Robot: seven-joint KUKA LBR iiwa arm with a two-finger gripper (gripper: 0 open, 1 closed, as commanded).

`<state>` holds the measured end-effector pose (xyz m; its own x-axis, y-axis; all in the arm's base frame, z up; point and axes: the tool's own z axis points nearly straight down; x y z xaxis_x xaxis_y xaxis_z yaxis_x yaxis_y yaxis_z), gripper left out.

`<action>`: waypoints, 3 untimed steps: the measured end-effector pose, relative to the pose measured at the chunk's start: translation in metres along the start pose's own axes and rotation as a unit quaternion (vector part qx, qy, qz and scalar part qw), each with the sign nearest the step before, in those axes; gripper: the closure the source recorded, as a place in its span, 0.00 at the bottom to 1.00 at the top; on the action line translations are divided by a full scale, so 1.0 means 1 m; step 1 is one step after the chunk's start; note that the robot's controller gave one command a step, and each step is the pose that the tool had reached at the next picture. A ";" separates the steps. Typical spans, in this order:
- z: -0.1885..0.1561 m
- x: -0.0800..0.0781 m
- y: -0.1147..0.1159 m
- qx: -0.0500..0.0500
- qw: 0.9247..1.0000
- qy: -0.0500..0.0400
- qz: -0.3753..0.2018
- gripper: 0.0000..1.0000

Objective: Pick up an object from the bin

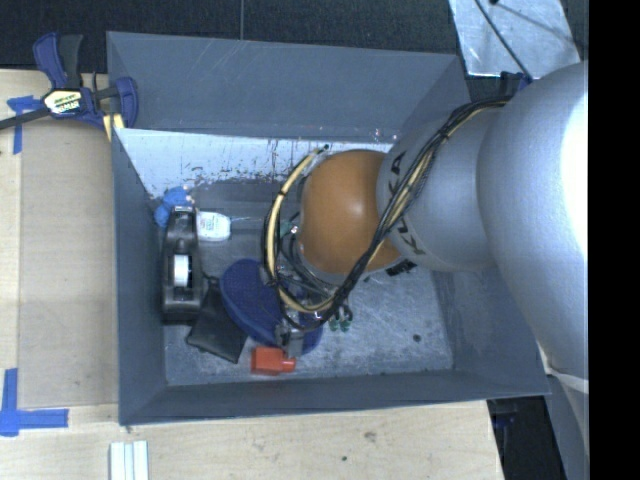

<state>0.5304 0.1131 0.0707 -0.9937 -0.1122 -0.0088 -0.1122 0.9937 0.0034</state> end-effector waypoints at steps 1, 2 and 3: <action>-0.009 -0.008 0.000 -0.001 1.000 -0.015 0.001 1.00; -0.112 -0.014 0.014 0.001 1.000 -0.002 0.007 1.00; -0.107 -0.012 0.014 0.001 1.000 0.003 0.008 0.00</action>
Offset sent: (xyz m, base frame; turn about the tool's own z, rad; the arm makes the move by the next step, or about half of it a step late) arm 0.0000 0.0000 0.0000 0.0000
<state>0.5397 0.1274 0.1780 -0.9953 -0.0972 -0.0030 -0.0972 0.9953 0.0006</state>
